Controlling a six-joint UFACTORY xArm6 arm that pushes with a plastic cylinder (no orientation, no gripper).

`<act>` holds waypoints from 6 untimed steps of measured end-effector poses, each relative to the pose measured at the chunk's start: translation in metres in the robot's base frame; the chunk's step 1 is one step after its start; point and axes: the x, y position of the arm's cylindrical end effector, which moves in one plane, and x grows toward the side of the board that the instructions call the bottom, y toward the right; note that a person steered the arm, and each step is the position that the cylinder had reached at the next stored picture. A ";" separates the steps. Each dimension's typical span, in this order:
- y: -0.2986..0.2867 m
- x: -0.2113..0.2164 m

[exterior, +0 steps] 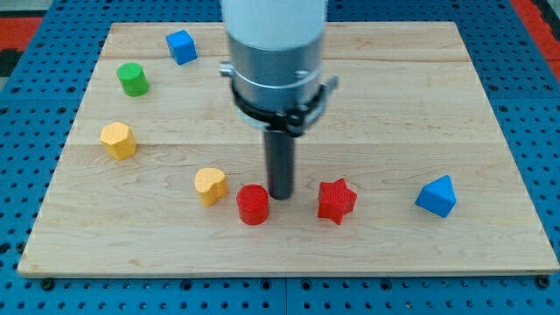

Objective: Push the red circle slightly upwards

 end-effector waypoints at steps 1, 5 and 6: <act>0.020 0.014; -0.072 0.083; -0.095 0.075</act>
